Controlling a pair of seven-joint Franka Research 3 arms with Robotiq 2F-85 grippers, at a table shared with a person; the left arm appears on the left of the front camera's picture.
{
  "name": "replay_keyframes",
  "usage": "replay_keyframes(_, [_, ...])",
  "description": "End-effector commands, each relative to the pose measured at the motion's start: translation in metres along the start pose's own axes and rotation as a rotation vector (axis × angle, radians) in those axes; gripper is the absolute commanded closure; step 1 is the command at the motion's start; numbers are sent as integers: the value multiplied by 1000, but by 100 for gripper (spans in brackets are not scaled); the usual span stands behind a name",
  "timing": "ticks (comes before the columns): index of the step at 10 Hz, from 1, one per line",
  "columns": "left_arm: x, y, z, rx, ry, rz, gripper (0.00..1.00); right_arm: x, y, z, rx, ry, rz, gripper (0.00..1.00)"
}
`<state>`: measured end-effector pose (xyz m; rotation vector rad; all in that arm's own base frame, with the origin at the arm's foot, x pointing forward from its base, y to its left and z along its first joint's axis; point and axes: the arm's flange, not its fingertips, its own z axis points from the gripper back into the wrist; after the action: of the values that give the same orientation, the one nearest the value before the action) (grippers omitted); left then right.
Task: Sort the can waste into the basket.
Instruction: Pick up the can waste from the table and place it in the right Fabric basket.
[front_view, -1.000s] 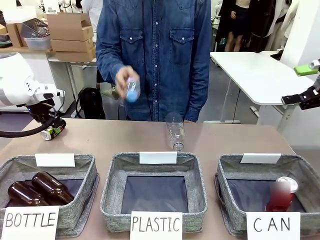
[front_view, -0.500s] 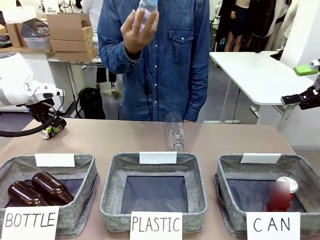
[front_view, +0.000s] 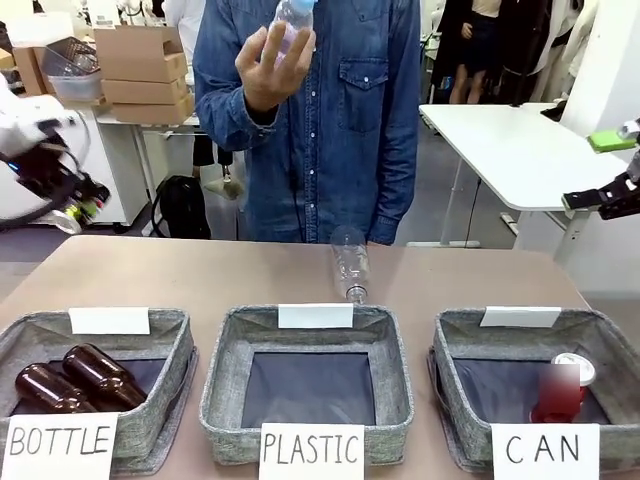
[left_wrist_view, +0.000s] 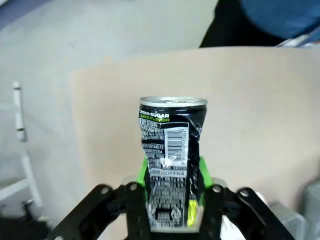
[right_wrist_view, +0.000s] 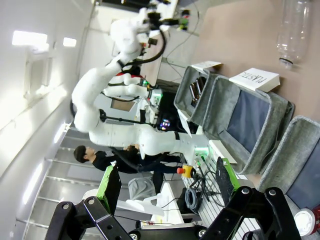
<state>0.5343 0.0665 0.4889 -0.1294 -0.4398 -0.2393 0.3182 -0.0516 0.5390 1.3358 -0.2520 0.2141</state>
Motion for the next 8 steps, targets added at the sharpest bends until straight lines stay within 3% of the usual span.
replay_keyframes(1, [-62, -31, 108, -98, -72, -73, 100, 0, 0, 1, -4, 14, 25, 0])
replay_keyframes(3, [-129, -69, 174, -253, -88, -297, 100, 0, 0, 1, -4, 14, 25, 0])
replay_keyframes(5, [-197, -104, 208, -399, -124, -569, 100, 0, 0, 1, -4, 14, 25, 0])
replay_keyframes(6, [-227, -112, 208, -465, -110, -842, 100, 0, 0, 1, -4, 14, 25, 0])
replay_keyframes(8, [-244, -117, 186, -547, -2, -1253, 100, 0, 0, 1, -4, 14, 25, 0])
